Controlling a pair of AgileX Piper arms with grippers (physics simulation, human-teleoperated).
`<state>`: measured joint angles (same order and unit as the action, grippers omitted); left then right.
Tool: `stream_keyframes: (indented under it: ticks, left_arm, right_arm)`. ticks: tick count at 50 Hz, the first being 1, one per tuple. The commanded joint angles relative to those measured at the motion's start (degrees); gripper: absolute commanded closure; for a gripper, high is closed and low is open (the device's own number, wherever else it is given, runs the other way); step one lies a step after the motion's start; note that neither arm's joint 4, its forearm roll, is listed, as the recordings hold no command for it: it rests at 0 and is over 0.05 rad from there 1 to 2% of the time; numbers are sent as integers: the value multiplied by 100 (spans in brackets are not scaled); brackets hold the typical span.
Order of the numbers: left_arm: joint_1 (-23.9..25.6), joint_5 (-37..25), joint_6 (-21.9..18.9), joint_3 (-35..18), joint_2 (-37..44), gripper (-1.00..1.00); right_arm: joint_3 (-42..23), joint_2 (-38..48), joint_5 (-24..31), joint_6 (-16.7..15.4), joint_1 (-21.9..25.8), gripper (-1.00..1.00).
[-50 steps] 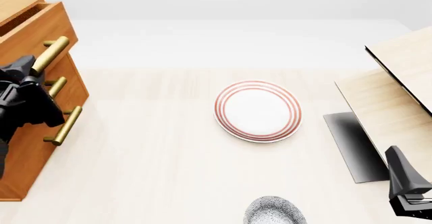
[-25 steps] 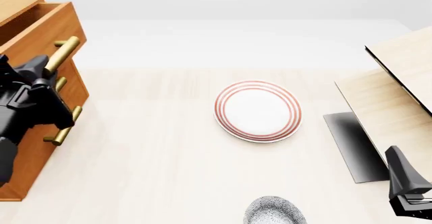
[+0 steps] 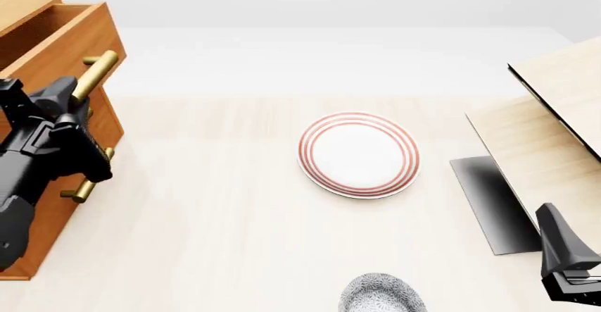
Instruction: Open the top drawer of the cabinet and put the bowl in it.
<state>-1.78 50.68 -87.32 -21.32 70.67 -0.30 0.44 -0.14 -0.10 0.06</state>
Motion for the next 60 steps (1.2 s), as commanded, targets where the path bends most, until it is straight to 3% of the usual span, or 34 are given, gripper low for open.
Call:
stream_keyframes:
  ticks: [1, 12, 13, 39, 46, 52, 60]
  left_arm:
    - [463, 70, -139, 4, 287, 100]
    - [620, 43, -155, -18, 266, 100]
    - [626, 75, -170, -1, 284, -100]
    - [856, 334, -447, 311, 1, -100]
    - [1035, 44, -471, 316, -401, -100]
    - [1117, -460, -223, 196, -844, -100]
    - [1196, -1390, 419, -71, -1449, -100]
  right_arm:
    - [5, -10, 1, 1, -1, -100]
    - [5, -9, 2, 1, -2, -100]
    - [5, -7, 2, 1, -4, -100]
    - [5, -8, 2, 2, -2, -100]
    - [5, -7, 2, 3, -2, -100]
    - [5, -7, 2, 3, -2, -100]
    - [5, -7, 2, 1, -1, -100]
